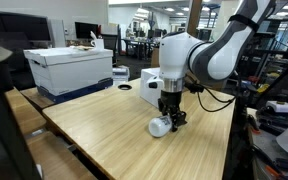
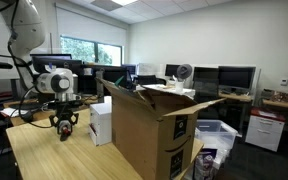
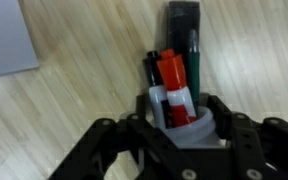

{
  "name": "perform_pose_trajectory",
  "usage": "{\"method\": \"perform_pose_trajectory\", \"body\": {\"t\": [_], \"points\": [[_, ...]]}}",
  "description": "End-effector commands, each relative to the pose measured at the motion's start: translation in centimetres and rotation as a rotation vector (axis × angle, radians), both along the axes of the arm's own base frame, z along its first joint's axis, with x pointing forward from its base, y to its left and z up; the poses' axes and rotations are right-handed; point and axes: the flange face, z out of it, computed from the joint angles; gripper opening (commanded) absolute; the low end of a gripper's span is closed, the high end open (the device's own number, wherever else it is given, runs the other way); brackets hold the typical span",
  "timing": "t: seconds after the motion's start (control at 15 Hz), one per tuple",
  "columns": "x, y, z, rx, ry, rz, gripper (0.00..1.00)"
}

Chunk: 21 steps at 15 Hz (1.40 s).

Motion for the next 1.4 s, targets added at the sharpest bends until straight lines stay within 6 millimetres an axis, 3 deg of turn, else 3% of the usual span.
{"method": "perform_pose_trajectory", "body": {"t": [0.0,0.47,0.53,0.73,0.87,0.93,1.0,1.33], "points": [[-0.9,0.6,0.4,-0.013,-0.032,-0.025,0.35],[-1.6,2.6,1.2,-0.101,-0.044,-0.046,0.24],[-1.4,3.5,3.9,-0.202,-0.085,-0.027,0.23],[-1.3,5.2,6.3,-0.300,-0.099,-0.007,0.16],[-1.2,6.6,8.3,-0.364,-0.106,-0.003,0.01],[-1.2,7.2,8.9,-0.400,-0.099,-0.004,0.00],[-1.2,7.4,9.0,-0.414,-0.096,-0.005,0.05],[-1.6,7.6,8.4,-0.586,-0.129,-0.009,0.03]]}}
